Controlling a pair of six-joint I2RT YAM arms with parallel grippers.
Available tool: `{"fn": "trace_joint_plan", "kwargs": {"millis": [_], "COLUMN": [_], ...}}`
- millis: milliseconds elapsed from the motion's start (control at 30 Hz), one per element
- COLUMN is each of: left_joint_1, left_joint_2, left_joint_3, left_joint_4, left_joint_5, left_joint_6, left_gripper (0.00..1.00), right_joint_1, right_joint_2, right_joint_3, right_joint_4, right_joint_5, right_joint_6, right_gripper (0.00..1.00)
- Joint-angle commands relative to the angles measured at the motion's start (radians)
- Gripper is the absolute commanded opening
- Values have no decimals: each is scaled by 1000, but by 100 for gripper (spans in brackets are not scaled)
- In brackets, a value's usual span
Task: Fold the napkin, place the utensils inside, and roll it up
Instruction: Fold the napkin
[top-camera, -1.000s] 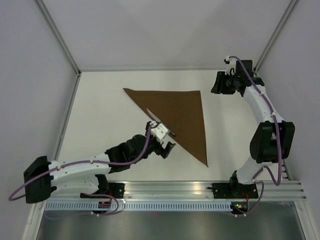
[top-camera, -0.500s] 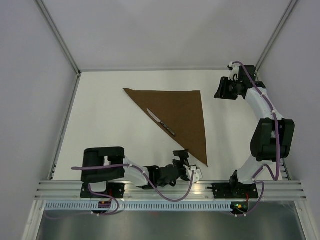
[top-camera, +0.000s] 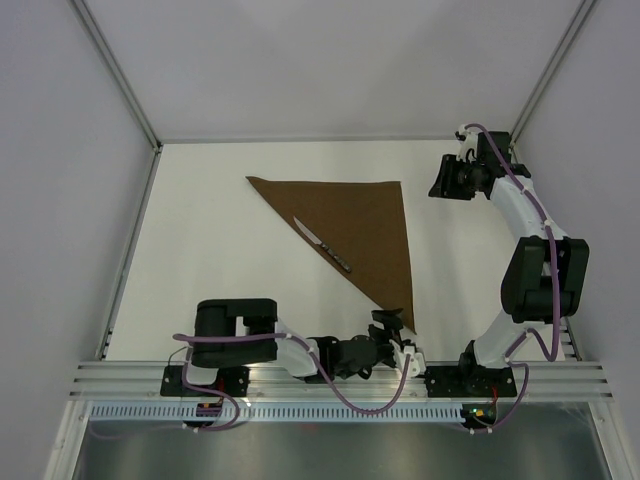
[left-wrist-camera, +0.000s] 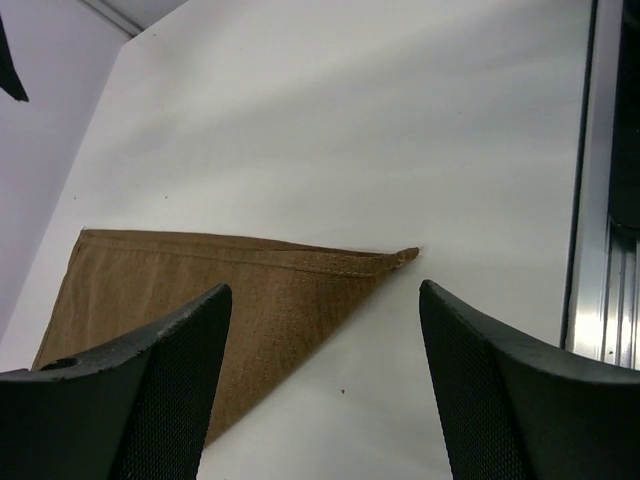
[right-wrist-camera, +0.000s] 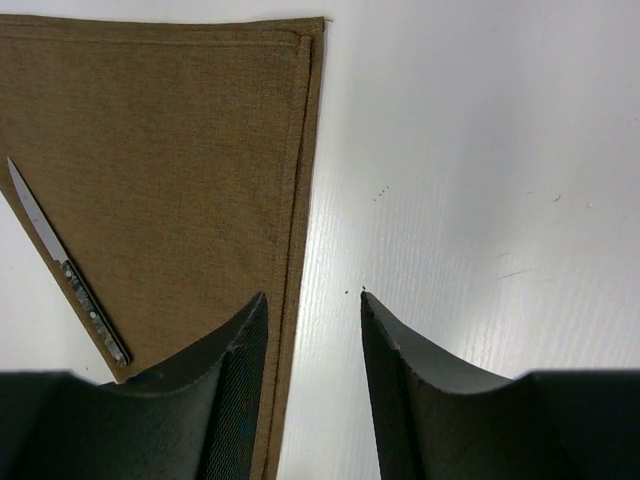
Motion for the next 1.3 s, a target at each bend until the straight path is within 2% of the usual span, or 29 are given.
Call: {"fn": "trace_joint_plan", "kwargs": {"millis": [0, 300, 500, 767, 1033, 1167, 1267], "left_joint_1": [-4, -4, -1, 27, 41, 48, 48], "left_joint_2": [33, 95, 125, 153, 165, 162, 158], "left_joint_3": [37, 76, 105, 133, 143, 149, 162], "left_joint_4": [0, -18, -29, -52, -87, -104, -125], "left_joint_5": [62, 70, 70, 77, 97, 100, 103], "left_joint_6": [-3, 3, 0, -20, -32, -42, -42], "left_gripper": [79, 72, 60, 58, 50, 41, 27], "right_joint_1": [-11, -14, -17, -23, -26, -27, -27], "right_joint_2": [2, -7, -12, -18, -16, -15, -12], "right_joint_3": [-1, -7, -10, -10, -12, -12, -12], "right_joint_4": [22, 23, 22, 20, 22, 22, 22], "right_joint_5": [-14, -17, -22, -31, -36, -36, -36], "right_joint_6": [19, 25, 26, 26, 25, 25, 25], "right_gripper": [48, 46, 45, 43, 42, 41, 41]}}
